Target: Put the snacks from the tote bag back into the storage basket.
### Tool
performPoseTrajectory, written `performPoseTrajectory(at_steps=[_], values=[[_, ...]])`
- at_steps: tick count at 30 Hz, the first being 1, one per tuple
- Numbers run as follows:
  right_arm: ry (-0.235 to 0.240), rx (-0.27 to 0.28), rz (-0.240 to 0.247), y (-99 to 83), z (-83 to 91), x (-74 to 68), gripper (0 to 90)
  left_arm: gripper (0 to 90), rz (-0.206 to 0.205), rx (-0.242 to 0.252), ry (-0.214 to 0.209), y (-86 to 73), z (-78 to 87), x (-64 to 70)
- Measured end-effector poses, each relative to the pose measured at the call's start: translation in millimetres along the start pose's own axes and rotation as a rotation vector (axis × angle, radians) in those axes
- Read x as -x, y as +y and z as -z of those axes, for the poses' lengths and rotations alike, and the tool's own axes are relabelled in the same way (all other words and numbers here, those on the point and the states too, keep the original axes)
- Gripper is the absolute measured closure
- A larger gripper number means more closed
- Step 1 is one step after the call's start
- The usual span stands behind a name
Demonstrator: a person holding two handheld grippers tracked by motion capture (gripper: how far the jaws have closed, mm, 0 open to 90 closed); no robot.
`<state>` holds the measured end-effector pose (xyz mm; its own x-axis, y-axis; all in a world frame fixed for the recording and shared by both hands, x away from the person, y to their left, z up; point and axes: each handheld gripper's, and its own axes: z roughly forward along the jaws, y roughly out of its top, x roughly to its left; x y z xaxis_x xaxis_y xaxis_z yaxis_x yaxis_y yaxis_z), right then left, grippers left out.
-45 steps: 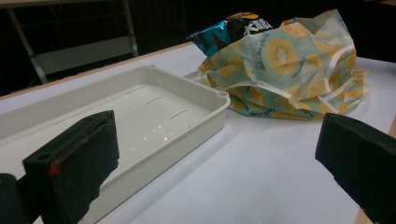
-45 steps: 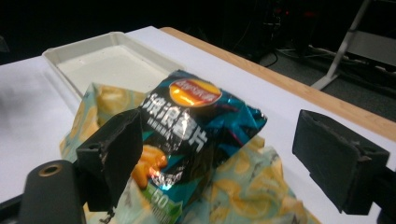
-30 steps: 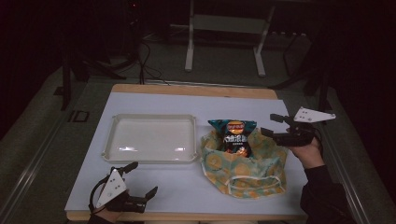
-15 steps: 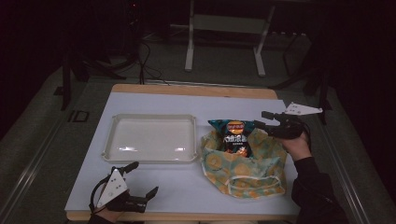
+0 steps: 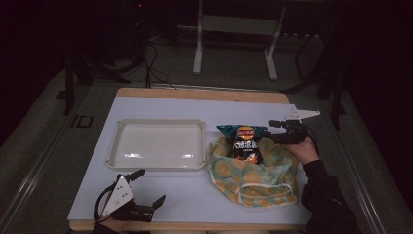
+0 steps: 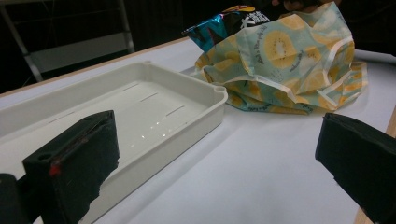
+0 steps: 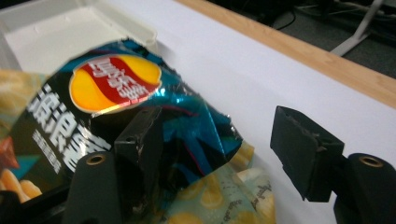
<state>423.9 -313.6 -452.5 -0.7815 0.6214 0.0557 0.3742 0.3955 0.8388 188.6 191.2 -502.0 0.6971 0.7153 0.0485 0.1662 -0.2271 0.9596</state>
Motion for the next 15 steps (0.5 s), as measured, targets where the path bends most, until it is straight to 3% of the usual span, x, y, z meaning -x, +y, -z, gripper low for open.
performPoseTrajectory(at_steps=[9, 15], values=[[0.049, -0.059, 0.009, -5.5, -14.4, 7.0, 35.9, 0.1, 0.007, -0.009, 0.007, -0.9, -1.1, -1.7], [0.092, -0.097, 0.006, -8.3, -23.7, 12.1, 42.9, 0.1, 0.006, -0.014, 0.007, -1.2, -1.6, -2.1]])
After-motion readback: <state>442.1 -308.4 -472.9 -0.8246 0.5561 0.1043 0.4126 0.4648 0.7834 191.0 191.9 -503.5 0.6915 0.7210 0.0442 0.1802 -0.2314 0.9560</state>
